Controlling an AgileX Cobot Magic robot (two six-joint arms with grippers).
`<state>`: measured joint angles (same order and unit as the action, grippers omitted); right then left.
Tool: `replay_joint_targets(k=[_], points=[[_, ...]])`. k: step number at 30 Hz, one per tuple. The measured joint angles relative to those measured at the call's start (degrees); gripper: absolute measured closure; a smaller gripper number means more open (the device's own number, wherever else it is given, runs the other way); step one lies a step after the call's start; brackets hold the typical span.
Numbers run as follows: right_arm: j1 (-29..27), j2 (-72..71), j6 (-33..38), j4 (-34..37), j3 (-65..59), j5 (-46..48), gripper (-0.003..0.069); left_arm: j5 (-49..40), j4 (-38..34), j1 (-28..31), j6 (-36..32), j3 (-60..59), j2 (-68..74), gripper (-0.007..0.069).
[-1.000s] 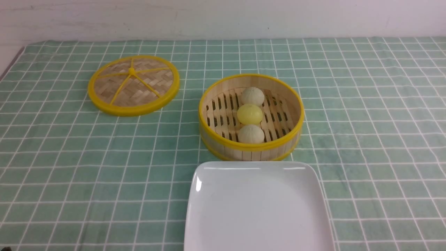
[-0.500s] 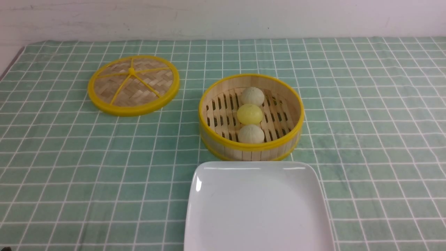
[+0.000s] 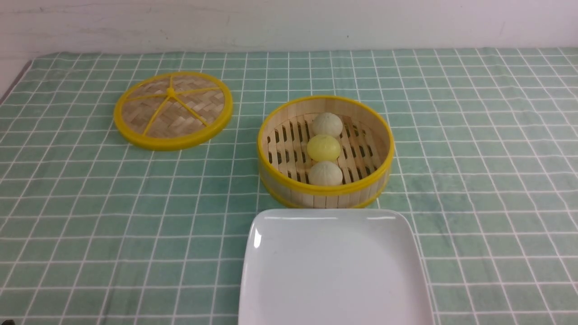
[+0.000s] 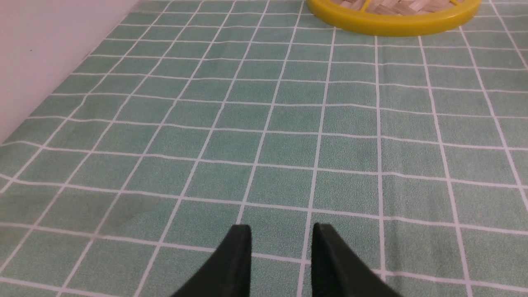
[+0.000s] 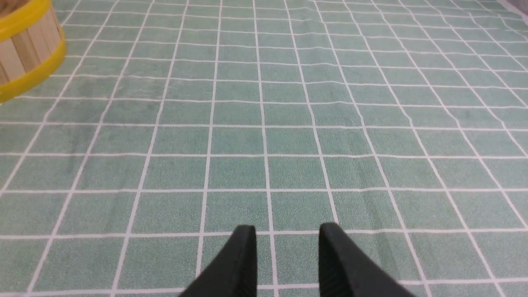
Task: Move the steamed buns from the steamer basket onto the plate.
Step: Use the left arm to grab the steamed stuffed bun that is closest to it
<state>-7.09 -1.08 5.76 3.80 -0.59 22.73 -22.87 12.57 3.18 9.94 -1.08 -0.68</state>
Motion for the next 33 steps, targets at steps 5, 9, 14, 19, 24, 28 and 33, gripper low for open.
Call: replay_joint_targets(k=[5,9,14,19,24,28,33], points=[[0.00,0.00,0.00,0.00,0.00,0.00,0.0419,0.00,0.00,0.00,0.00,0.00,0.00,0.0384],[0.00,0.00,0.00,0.00,0.00,0.00,0.0419,0.00,0.00,0.00,0.00,0.00,0.00,0.0384],[0.00,0.00,0.00,0.53,-0.38,-2.67,0.0419,0.00,0.00,0.00,0.00,0.00,0.00,0.0384],[0.00,0.00,0.00,3.84,1.95,-4.31,0.0419,0.00,0.00,0.00,0.00,0.00,0.00,0.0384],[0.00,0.00,0.00,7.13,11.38,-3.54,0.0419,0.00,0.00,0.00,0.00,0.00,0.00,0.0384],[0.00,0.00,0.00,8.48,19.06,0.55,0.0419,0.00,0.00,0.00,0.00,0.00,0.00,0.0384],[0.00,0.00,0.00,12.41,25.00,2.75,0.0419,0.00,0.00,0.00,0.00,0.00,0.00,0.0384]])
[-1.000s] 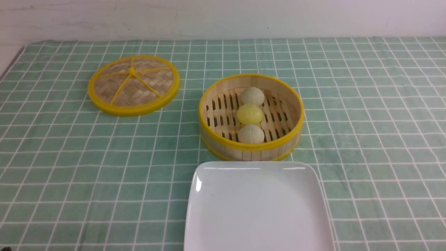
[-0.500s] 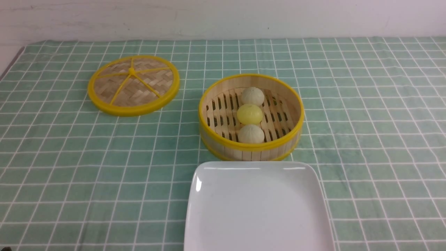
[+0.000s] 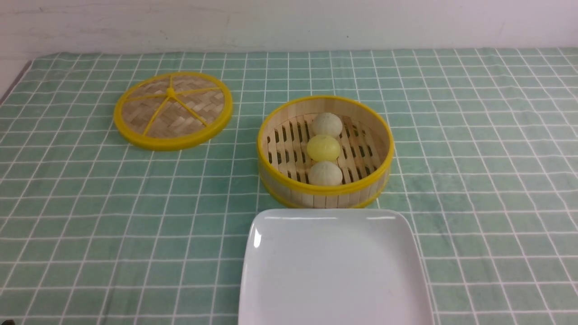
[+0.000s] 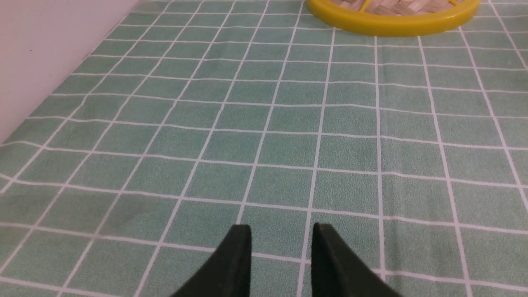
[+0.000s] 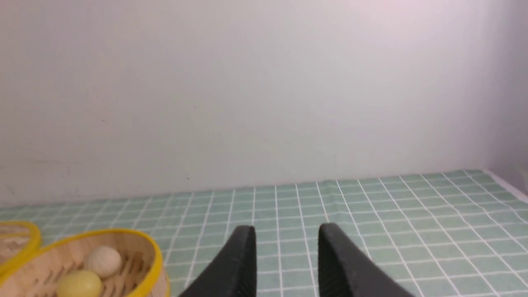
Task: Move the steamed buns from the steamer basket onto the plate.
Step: Use the left arm to grab the steamed stuffed bun that is closest to it
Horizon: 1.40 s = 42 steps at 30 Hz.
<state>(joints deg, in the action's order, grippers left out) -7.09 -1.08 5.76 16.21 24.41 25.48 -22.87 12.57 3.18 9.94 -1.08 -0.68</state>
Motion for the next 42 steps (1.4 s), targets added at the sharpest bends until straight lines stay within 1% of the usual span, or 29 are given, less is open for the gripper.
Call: replay_joint_targets(k=[2,8,11,17,21,28,30,33,35,37,39,42], points=[[0.00,0.00,0.00,1.87,0.63,0.12,0.0419,0.00,0.00,0.00,0.00,0.00,0.00,0.0384],[0.00,0.00,0.00,7.48,0.99,-3.56,0.0419,0.00,0.00,0.00,0.00,0.00,0.00,0.0384],[0.00,0.00,0.00,11.75,1.06,-3.75,0.0419,0.00,0.00,0.00,0.00,0.00,0.00,0.0384],[0.00,0.00,0.00,16.16,1.06,-3.16,0.0419,0.00,0.00,0.00,0.00,0.00,0.00,0.0384],[0.00,0.00,0.00,20.54,1.06,-3.09,0.0419,0.00,0.00,0.00,0.00,0.00,0.00,0.0384],[0.00,0.00,0.00,21.89,1.06,-3.69,0.0419,0.00,0.43,0.00,0.00,0.00,0.00,0.0384],[0.00,0.00,0.00,21.94,1.06,-3.80,0.0419,0.00,1.38,0.00,0.00,0.00,0.00,0.0384],[0.00,0.00,0.00,22.08,1.06,-4.05,0.0419,0.25,5.26,0.00,0.00,-0.11,0.00,0.0384],[0.00,0.00,0.00,22.09,1.06,-4.05,0.0419,1.23,5.13,0.00,0.29,-0.31,0.00,0.0384],[0.00,0.00,0.00,22.09,1.06,-4.05,0.0419,2.54,3.64,0.00,1.13,-0.44,0.00,0.0384],[0.00,0.00,0.00,22.14,1.06,-3.99,0.0419,6.50,-0.64,0.00,4.56,-0.46,0.00,0.0384],[0.00,0.00,0.00,22.14,1.06,-3.55,0.0419,10.33,-4.39,0.00,8.60,-0.46,0.00,0.0384]])
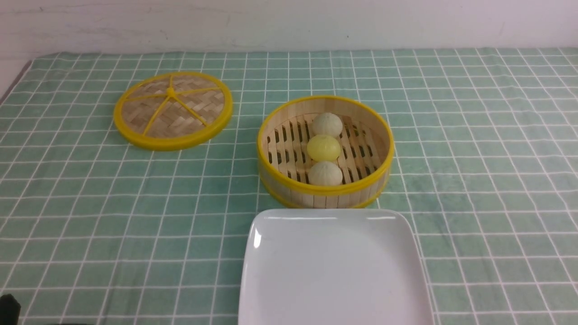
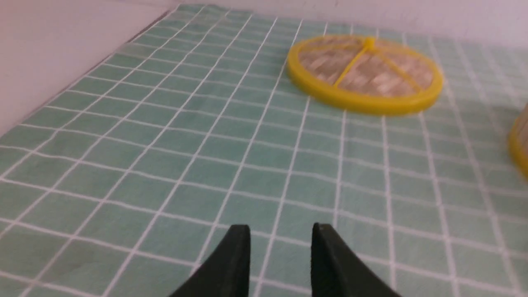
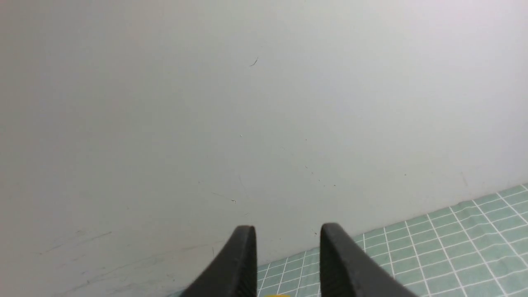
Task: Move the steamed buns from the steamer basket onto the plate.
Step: Use the left arm to grab the steamed stuffed bun that is closest to it
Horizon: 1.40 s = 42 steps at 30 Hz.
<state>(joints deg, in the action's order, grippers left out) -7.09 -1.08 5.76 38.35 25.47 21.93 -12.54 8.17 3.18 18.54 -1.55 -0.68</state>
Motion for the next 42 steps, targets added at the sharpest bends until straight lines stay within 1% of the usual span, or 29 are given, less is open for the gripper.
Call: replay_joint_targets(k=[5,6,7,9,11,18,21,24,26,28,32,33,34,35,39,42], points=[[0.00,0.00,0.00,0.00,0.00,3.36,0.0419,3.73,-3.79,0.00,6.61,0.00,0.00,0.0384],[0.00,0.00,0.00,0.00,0.00,3.52,0.0419,3.81,-4.01,0.00,7.12,0.00,0.00,0.0384],[0.00,0.00,0.00,0.00,0.00,5.24,0.0419,4.37,-4.55,0.00,9.21,0.00,0.00,0.0384],[0.00,0.00,0.00,0.06,0.00,6.37,0.0419,4.77,-4.79,0.00,10.78,0.00,0.00,0.0384],[0.00,0.00,0.00,0.21,0.00,8.25,0.0419,5.24,-4.93,0.00,13.81,0.00,0.00,0.0384],[0.00,0.00,0.00,2.26,0.00,9.52,0.0419,7.57,-5.36,0.00,15.71,-0.05,0.00,0.0374],[0.00,1.42,1.88,3.14,0.49,11.52,0.0409,4.37,-5.90,0.00,17.29,1.08,0.00,0.0324],[0.00,6.72,7.15,3.95,3.27,14.83,0.0399,0.38,-6.64,0.00,17.84,6.60,0.00,0.0284],[0.00,9.79,9.98,4.84,5.16,16.17,0.0397,-0.23,-6.71,0.00,17.47,9.23,0.00,0.0276],[0.00,17.32,16.68,7.12,10.38,18.91,0.0394,-0.81,-6.83,0.00,15.80,14.89,0.00,0.0269],[0.00,31.50,27.23,11.15,20.64,23.56,0.0394,-2.44,-7.02,0.00,14.31,21.97,2.90,0.0268],[0.00,31.50,27.76,11.36,21.21,23.56,0.0394,-2.56,-7.02,0.00,14.23,22.62,3.21,0.0268],[0.00,39.52,33.02,12.97,27.26,26.56,0.0394,-4.19,-7.37,0.00,13.05,25.54,7.72,0.0268],[0.00,43.26,35.55,13.59,30.98,27.88,0.0394,-5.36,-8.17,0.00,11.88,26.95,10.28,0.0268],[0.00,54.33,38.38,13.92,39.92,31.03,0.0394,-6.96,-11.91,0.00,6.46,29.95,19.18,0.0268],[0.00,62.00,39.52,13.92,45.13,33.25,0.0394,-7.01,-17.30,0.00,-0.86,33.07,25.95,0.0268]])
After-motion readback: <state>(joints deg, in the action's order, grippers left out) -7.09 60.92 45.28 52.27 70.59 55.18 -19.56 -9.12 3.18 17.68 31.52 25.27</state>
